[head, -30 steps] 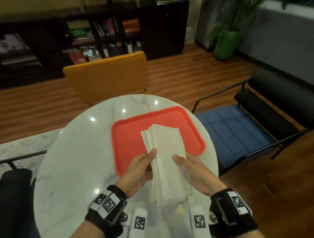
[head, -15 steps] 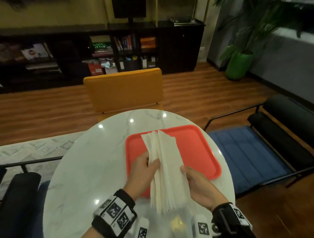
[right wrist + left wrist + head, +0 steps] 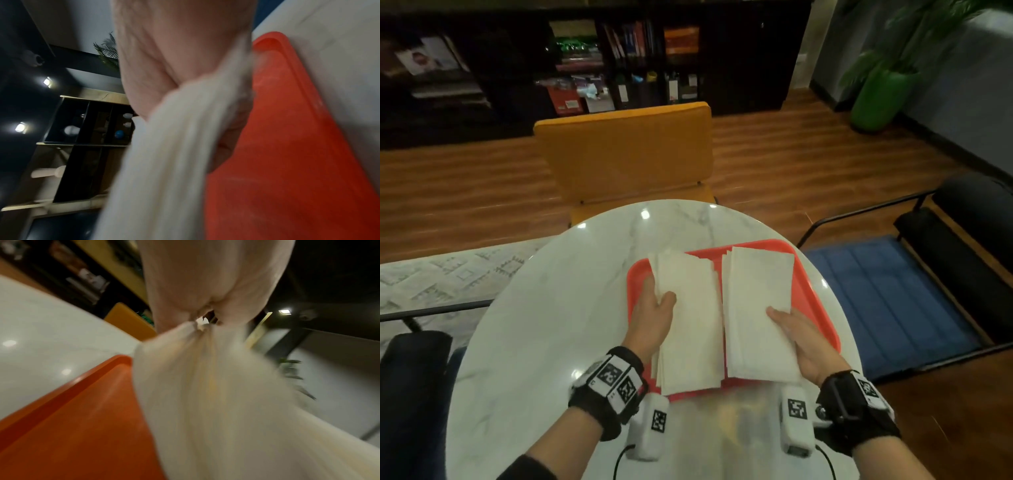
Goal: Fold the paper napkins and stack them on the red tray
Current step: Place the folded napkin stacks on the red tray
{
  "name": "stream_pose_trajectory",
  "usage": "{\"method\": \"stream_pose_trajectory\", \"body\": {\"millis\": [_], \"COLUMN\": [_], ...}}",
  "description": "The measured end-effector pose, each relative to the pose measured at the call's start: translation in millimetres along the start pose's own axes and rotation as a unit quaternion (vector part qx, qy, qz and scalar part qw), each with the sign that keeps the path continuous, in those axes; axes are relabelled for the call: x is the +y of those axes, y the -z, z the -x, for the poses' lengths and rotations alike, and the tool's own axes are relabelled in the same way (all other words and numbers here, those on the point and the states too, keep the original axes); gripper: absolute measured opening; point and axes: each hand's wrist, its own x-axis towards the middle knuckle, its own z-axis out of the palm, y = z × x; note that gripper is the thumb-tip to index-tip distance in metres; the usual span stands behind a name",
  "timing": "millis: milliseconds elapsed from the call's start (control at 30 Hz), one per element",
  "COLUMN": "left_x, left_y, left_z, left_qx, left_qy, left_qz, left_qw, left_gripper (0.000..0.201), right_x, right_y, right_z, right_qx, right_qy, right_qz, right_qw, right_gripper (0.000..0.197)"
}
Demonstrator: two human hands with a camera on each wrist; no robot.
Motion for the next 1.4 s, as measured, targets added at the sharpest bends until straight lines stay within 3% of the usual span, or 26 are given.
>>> {"method": "stream_pose_trajectory", "body": {"millis": [133,333,500,600,800,1033,1167,1267,1333,1400], "left_x": [-31.3,-62.7,-92.2,-92.2,-96.8,-102.5,-98.7,-93.8,-85.3,-82.0], "left_y": [-5.4,-17.4,-30.0,-33.4,-41.8,-49.9,-50.7,-47.1,-39.1,-19.5], "left_z": [-26.4,-51.7,-65.8,-70.7,-75.8,-76.5,-76.2,-64.7,-49.6,-25.3], "left_qx": [0.002,0.025,0.007,0.005,0.007,0.058,0.068,0.062,0.067,0.078], "left_qy": [0.104,0.145,0.185,0.171,0.149,0.137,0.138,0.114,0.078,0.04], "left_qz": [0.057,0.131,0.086,0.053,-0.01,-0.117,-0.163,-0.219,-0.221,-0.19], "left_qw": [0.993,0.98,0.979,0.984,0.989,0.982,0.974,0.967,0.97,0.978], "left_gripper": [0.026,0.023,0.03,0.031,0.04,0.033,0.042,0.062,0.066,0.062], "right_x": [-18.0,-22.5,0.6,9.3,8.4,11.2,10.2,10.8,6.9,7.1], "right_y": [16.5,28.3,31.4,31.1,19.4,11.5,13.5,21.2,26.1,40.2], "right_z": [-28.4,-64.7,-87.0,-97.7,-111.2,-112.5,-115.1,-107.4,-89.7,-59.4], "right_qx": [0.023,0.027,0.016,0.052,0.113,0.145,0.156,0.176,0.162,0.146], "right_qy": [0.002,-0.012,-0.025,-0.008,0.044,0.034,0.03,0.025,0.055,0.112], "right_qz": [0.045,0.106,0.165,0.194,0.336,0.421,0.46,0.518,0.52,0.501], "right_qw": [0.999,0.994,0.986,0.98,0.934,0.894,0.873,0.837,0.837,0.846], "right_gripper": [0.037,0.035,0.037,0.037,0.039,0.04,0.06,0.075,0.069,0.05]}}
